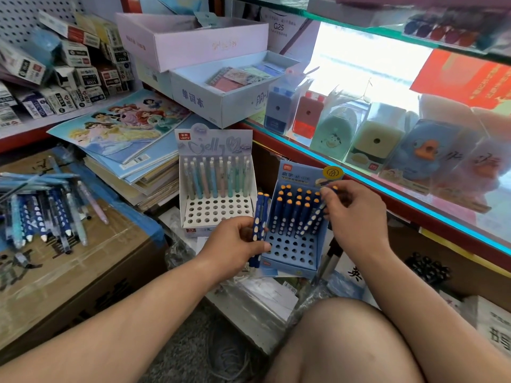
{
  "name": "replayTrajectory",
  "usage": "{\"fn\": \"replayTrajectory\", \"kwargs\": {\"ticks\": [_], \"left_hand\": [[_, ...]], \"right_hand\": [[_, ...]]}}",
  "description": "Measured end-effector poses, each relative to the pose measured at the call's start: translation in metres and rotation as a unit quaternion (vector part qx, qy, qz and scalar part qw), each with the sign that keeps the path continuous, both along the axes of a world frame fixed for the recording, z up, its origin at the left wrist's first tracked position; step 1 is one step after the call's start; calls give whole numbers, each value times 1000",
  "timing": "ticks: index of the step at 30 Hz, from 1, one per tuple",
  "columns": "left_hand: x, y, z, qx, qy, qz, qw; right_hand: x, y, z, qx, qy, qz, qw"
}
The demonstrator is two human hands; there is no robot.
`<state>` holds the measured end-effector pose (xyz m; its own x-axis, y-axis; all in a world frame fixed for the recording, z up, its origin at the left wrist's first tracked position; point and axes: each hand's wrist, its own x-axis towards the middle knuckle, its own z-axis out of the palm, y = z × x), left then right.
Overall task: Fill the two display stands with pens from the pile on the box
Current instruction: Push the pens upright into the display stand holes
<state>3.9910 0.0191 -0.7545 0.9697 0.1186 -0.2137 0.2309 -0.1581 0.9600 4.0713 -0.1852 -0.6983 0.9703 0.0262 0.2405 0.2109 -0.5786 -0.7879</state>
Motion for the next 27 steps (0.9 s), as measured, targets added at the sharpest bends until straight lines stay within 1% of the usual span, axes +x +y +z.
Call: {"fn": "replayTrajectory", "kwargs": {"ticks": [3, 5, 14, 22, 27], "left_hand": [[1, 1, -1, 2, 0, 0, 1000], [2, 1, -1, 3, -1, 0, 1000], [1, 1, 0, 11, 1, 1, 1000], [0, 0, 0, 13, 0, -3, 1000], [2, -1, 0, 5, 0, -3, 1000]], "right_hand": [[1, -1, 0, -82, -20, -17, 996], [3, -2, -2, -111, -22, -20, 993], [3, -2, -4, -100, 6, -13, 995], [6, -1, -8, -134, 0, -8, 991], [5, 0, -7, -144, 19, -2, 989]]}}
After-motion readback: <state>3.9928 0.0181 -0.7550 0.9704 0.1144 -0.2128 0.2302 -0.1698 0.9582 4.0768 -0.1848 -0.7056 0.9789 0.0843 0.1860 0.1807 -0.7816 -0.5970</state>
